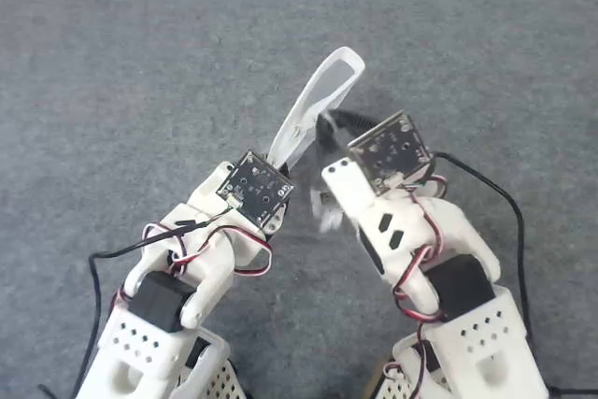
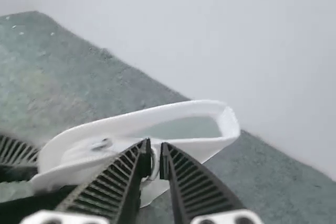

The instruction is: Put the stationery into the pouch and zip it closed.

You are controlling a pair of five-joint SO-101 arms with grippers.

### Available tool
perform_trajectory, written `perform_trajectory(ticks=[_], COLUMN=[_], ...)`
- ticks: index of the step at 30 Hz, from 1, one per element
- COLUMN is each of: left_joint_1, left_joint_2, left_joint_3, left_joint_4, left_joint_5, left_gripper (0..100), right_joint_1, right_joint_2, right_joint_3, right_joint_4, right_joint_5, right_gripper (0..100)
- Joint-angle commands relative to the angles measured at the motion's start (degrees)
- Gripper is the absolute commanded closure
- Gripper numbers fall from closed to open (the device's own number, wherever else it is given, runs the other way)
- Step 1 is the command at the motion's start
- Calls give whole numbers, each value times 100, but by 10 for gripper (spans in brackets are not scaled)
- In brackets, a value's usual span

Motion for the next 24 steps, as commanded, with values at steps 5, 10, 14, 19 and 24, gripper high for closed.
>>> perform_trajectory(ticks=[5,10,14,19,24], left_joint_1=[0,0,0,0,0], left_joint_2=[-132,-132,-132,-132,-132], left_joint_3=[-48,-48,-48,-48,-48], left_joint_4=[-123,-123,-123,-132,-141], left_joint_5=[-35,-35,-35,-44,-44], left_gripper=[991,991,991,991,991], right_joint_1=[725,778,725,101,-418], right_joint_2=[127,127,66,-110,-549], right_joint_3=[-18,-18,-18,-308,-607], right_joint_4=[-567,-593,-435,567,1525], right_joint_5=[-378,-378,-378,-334,-325], right_gripper=[991,991,988,881,837])
